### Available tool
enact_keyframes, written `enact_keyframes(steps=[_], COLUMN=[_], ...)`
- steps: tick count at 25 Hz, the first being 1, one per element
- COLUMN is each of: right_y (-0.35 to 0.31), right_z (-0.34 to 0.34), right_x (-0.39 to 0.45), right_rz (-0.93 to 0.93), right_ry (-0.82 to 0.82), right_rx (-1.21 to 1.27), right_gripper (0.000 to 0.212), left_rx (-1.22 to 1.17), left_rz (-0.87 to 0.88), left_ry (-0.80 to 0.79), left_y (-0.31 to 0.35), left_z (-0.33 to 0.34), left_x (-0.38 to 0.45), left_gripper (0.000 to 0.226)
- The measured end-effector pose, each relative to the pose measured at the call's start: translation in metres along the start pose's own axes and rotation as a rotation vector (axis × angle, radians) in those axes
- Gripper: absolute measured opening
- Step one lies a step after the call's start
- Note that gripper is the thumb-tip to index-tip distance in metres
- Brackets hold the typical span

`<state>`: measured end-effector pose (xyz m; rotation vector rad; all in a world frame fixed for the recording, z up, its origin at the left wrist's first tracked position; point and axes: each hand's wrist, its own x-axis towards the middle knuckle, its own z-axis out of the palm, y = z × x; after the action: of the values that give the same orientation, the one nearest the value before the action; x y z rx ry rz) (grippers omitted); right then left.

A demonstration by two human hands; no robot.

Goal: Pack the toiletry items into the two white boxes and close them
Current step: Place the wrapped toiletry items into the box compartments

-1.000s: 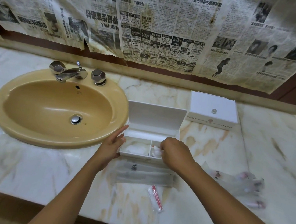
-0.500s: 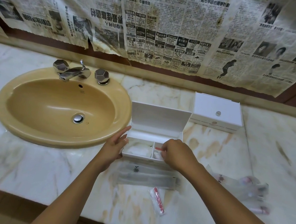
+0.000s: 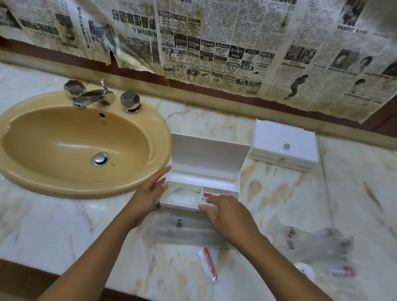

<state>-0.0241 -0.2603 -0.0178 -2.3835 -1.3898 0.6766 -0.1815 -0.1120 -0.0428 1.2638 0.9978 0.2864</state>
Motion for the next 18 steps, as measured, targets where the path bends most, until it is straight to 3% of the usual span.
enact_keyframes(steps=[4, 6, 18], right_y=[-0.001, 0.001, 0.021], right_z=[0.005, 0.016, 0.071], right_x=[-0.028, -0.043, -0.084], right_rz=[-0.122, -0.162, -0.087], right_ry=[0.248, 0.285, 0.027], right_rx=[0.027, 0.056, -0.081], right_gripper=[0.028, 0.023, 0.020], left_rx=[-0.003, -0.003, 0.039], left_rz=[-0.001, 0.004, 0.010], left_ry=[0.006, 0.011, 0.018], left_y=[0.000, 0.000, -0.001], left_z=[0.001, 0.002, 0.003], left_x=[-0.001, -0.001, -0.002], left_gripper=[0.038, 0.039, 0.042])
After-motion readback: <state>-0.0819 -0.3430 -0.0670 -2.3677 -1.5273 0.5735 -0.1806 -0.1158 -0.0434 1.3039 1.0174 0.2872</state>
